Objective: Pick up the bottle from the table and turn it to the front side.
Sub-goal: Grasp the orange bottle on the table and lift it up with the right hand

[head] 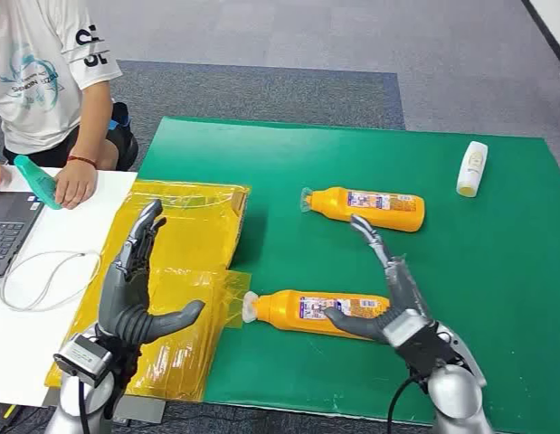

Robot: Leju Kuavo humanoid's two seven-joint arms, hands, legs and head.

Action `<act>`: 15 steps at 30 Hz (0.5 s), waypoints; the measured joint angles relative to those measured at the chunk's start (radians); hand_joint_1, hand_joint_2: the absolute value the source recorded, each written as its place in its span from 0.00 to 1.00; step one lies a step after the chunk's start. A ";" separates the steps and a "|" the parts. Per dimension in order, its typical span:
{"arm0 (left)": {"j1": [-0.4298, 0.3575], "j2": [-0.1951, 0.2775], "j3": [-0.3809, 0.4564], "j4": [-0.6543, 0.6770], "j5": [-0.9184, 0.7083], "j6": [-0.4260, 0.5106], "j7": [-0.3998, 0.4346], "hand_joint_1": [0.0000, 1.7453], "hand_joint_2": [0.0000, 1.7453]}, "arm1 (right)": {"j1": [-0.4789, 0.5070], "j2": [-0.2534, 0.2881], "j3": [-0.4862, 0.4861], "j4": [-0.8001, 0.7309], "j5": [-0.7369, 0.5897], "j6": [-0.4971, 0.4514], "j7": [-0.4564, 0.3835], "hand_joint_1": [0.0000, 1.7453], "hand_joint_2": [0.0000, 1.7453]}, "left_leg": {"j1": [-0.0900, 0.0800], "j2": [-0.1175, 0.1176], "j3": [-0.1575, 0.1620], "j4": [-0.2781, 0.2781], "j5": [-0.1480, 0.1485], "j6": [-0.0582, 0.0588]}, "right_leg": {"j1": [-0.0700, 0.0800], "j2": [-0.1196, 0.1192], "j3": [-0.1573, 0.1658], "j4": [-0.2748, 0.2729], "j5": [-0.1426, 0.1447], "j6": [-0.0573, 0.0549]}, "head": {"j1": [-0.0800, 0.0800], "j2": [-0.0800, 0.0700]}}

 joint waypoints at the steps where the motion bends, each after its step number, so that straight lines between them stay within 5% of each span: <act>1: 0.000 0.000 0.000 0.000 0.000 0.000 0.000 0.00 1.00 | 0.000 0.000 0.000 0.000 0.000 0.000 0.000 0.00 1.00 | 0.000 0.000 0.000 0.000 0.000 0.000 | 0.000 0.000 0.000 0.000 0.000 0.000 | 0.000 0.000; 5: -0.003 0.001 0.000 0.004 0.002 0.000 -0.004 0.00 1.00 | -0.011 -0.023 0.020 0.025 0.040 -0.011 0.010 0.00 1.00 | 0.000 0.000 0.000 0.000 0.000 0.000 | 0.000 0.000 0.000 0.000 0.000 0.000 | 0.000 0.000; 10: -0.027 0.011 0.000 0.059 0.016 -0.006 -0.026 0.00 1.00 | -0.131 -0.239 0.265 0.304 0.210 -0.067 0.090 0.00 1.00 | 0.000 -0.001 0.000 0.000 0.001 0.001 | 0.000 -0.001 0.001 0.000 0.000 0.001 | 0.000 0.000; 15: -0.028 0.013 0.000 0.065 0.016 -0.006 -0.030 0.00 1.00 | -0.142 -0.272 0.291 0.330 0.210 -0.071 0.097 0.00 1.00 | 0.000 -0.001 0.000 0.000 0.000 0.001 | 0.000 -0.001 0.001 0.000 -0.001 0.001 | 0.000 0.000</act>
